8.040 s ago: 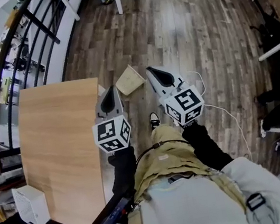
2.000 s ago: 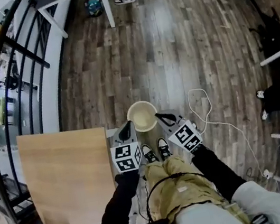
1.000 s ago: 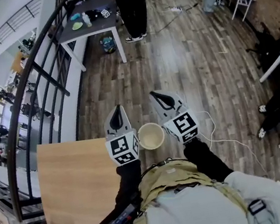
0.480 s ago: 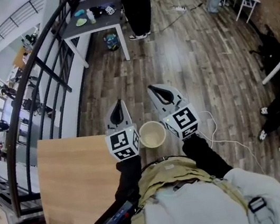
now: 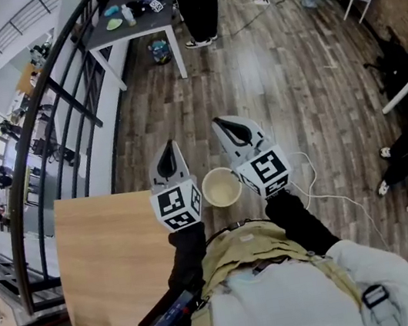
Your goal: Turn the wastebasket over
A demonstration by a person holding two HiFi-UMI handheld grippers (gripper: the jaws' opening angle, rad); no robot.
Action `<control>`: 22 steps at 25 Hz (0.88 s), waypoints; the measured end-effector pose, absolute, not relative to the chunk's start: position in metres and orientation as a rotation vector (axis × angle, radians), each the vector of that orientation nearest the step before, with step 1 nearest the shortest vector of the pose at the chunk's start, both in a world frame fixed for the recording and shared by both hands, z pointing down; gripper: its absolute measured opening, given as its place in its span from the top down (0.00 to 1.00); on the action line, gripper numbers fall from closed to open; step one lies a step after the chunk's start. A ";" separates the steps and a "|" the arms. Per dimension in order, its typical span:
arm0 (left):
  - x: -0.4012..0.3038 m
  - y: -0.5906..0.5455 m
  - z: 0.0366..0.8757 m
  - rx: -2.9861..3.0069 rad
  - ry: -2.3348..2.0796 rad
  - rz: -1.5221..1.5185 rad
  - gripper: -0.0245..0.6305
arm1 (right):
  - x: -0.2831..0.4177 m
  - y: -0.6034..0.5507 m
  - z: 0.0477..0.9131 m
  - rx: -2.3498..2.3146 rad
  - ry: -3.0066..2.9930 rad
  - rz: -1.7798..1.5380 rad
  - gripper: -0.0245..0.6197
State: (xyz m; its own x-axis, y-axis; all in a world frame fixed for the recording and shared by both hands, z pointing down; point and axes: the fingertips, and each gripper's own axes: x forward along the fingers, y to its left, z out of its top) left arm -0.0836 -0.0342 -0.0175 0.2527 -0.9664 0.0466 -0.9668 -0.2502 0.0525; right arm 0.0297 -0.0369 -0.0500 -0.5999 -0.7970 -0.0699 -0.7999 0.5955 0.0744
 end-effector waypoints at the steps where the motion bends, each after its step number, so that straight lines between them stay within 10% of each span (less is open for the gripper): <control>1: -0.083 -0.034 -0.017 2.427 -1.880 0.009 0.96 | 0.030 -0.037 -0.049 -1.391 2.782 0.150 0.93; 22: -0.077 -0.042 -0.008 2.420 -1.852 0.013 0.96 | 0.033 -0.043 -0.043 -1.389 2.787 0.145 0.93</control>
State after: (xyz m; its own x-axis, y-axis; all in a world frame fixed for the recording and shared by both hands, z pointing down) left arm -0.0774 -0.0415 -0.0082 0.2628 -0.9627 0.0639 -0.9635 -0.2584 0.0697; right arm 0.0326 -0.0427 -0.0430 -0.6025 -0.7956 -0.0631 -0.7979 0.5985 0.0723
